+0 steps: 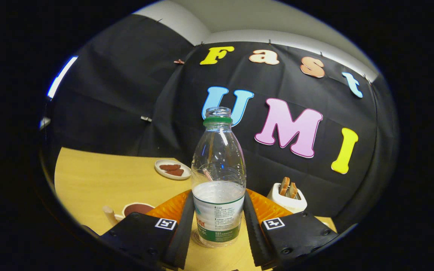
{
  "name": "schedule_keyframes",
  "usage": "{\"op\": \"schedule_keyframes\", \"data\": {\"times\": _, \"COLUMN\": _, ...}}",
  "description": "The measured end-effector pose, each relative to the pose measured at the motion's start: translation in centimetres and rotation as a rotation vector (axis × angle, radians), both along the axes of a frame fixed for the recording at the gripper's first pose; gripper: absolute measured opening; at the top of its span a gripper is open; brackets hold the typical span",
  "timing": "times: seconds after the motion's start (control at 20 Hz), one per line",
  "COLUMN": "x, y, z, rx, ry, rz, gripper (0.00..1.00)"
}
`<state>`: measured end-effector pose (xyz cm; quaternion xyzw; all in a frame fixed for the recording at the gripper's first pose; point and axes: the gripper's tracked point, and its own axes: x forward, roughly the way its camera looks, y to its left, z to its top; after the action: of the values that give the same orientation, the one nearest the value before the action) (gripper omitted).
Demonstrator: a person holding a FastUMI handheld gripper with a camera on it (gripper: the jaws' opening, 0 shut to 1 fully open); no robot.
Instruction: Take the bottle from table, then pour the juice into the cup, finally place the bottle on the coaster
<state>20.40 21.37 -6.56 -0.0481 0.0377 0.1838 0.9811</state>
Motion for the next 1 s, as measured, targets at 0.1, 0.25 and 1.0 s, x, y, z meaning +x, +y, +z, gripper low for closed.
{"op": "schedule_keyframes", "data": {"times": 0.1, "x": 1.3, "y": -0.4, "z": -0.4, "rx": 0.072, "ry": 0.008, "rz": -0.019, "gripper": 0.68}}
{"op": "schedule_keyframes", "data": {"times": 0.25, "x": 3.4, "y": -1.3, "z": -1.7, "rx": 0.102, "ry": -0.016, "rz": -0.041, "gripper": 0.69}}
{"op": "schedule_keyframes", "data": {"times": 1.0, "x": 6.5, "y": -1.8, "z": -10.6, "rx": 0.213, "ry": 0.152, "rz": -0.099, "gripper": 0.73}}
